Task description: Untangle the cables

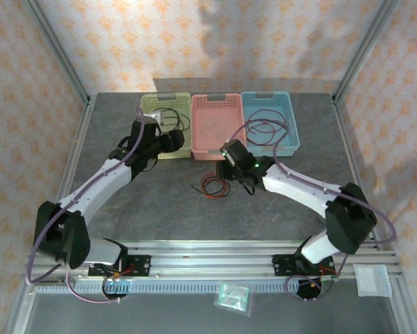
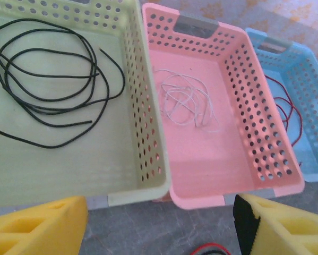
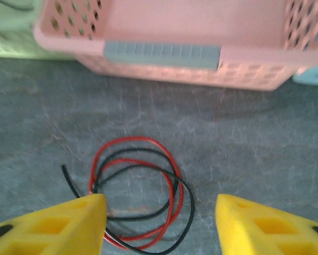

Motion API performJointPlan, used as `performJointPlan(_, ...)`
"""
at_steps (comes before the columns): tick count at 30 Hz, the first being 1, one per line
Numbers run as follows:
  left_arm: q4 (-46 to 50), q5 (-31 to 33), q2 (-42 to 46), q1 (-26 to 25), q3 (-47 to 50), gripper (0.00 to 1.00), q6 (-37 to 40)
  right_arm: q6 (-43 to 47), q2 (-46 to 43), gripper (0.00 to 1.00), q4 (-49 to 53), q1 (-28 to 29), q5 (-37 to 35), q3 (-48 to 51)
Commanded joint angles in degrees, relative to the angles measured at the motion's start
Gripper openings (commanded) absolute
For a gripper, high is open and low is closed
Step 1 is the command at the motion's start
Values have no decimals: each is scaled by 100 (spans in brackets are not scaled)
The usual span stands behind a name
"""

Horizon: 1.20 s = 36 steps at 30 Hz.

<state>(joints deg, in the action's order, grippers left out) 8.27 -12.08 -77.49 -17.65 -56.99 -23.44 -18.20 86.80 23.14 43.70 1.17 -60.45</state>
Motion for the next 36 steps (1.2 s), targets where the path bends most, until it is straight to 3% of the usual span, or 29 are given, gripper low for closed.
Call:
performJointPlan(1, -147, 152, 505, -19, 325, 75, -22, 185, 348, 52, 355, 208, -18, -275)
performJointPlan(16, -1451, -171, 1797, -473, 2949, 70, -1891, 681, 1521, 34, 217, 784, 545, -897)
performJointPlan(36, -1704, -260, 1490, -465, 2891, 69, -1813, 474, 2877, 37, 967, 894, -64, -1893)
